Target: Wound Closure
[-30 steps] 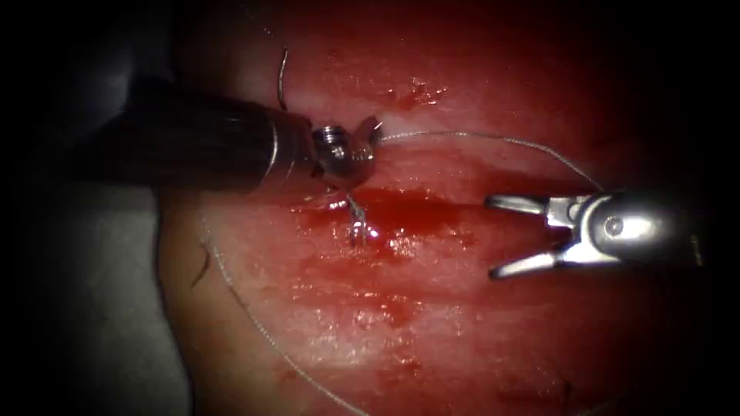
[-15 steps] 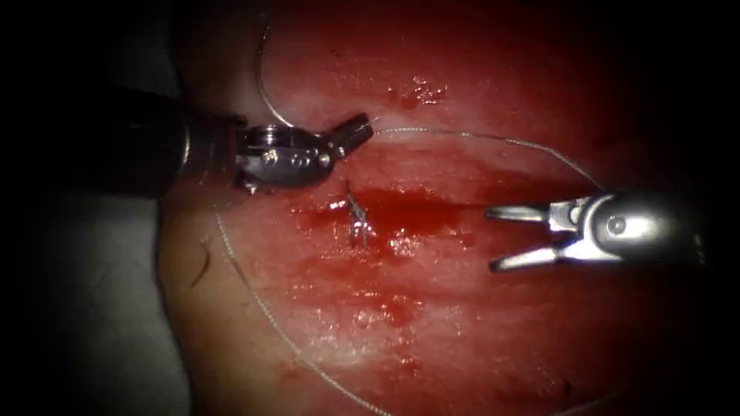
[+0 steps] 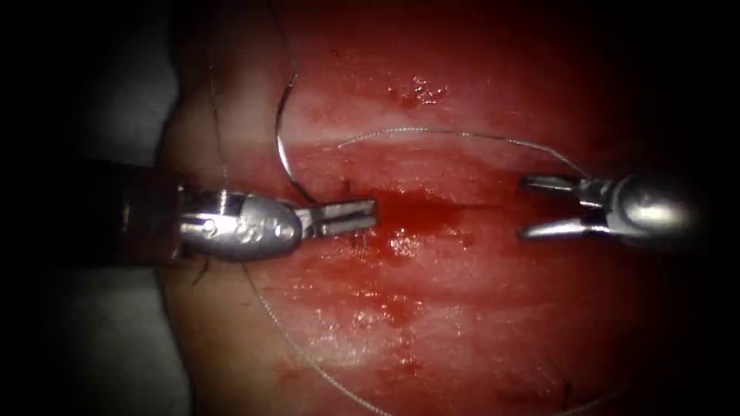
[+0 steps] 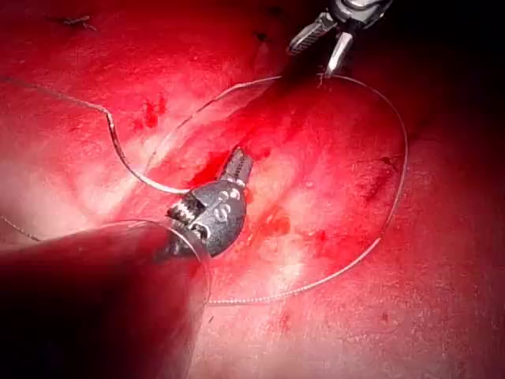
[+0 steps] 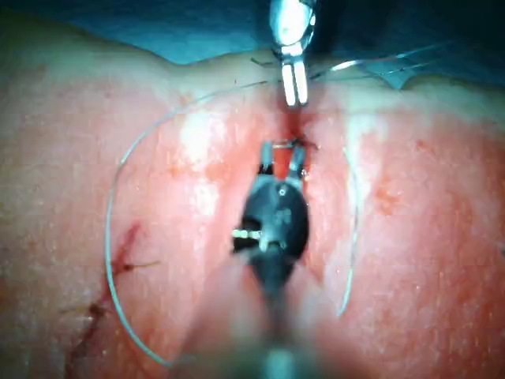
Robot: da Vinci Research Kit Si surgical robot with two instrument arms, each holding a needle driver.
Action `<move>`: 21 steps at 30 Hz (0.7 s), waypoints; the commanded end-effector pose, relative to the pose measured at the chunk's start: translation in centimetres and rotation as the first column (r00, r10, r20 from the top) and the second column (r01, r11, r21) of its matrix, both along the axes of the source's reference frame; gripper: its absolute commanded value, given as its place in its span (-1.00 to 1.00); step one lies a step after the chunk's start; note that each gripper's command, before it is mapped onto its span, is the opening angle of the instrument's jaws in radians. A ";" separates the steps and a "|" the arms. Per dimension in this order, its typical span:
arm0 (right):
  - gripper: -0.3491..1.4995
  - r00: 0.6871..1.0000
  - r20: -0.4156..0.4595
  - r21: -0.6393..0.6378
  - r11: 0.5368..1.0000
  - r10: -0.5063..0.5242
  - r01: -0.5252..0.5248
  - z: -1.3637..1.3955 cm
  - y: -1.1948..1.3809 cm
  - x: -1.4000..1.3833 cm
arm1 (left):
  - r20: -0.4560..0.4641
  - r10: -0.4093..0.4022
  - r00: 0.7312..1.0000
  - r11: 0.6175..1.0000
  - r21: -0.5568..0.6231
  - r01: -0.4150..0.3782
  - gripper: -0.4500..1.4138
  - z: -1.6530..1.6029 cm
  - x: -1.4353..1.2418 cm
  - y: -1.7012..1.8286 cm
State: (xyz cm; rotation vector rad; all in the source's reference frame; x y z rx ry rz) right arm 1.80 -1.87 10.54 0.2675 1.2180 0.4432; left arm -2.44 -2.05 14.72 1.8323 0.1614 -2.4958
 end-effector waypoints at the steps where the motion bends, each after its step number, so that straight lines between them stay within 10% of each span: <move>1: 0.33 1.000 -0.023 0.019 1.000 0.005 -0.004 0.06 -0.11 0.10 | 0.030 0.032 0.999 0.999 0.002 -0.032 -1.00 0.03 -0.05 -0.15; 21: 0.00 0.952 -0.292 0.314 0.949 0.092 0.005 0.26 -0.34 0.74 | 0.341 0.223 0.913 0.973 -0.133 -0.188 -1.00 -0.40 -0.26 -0.63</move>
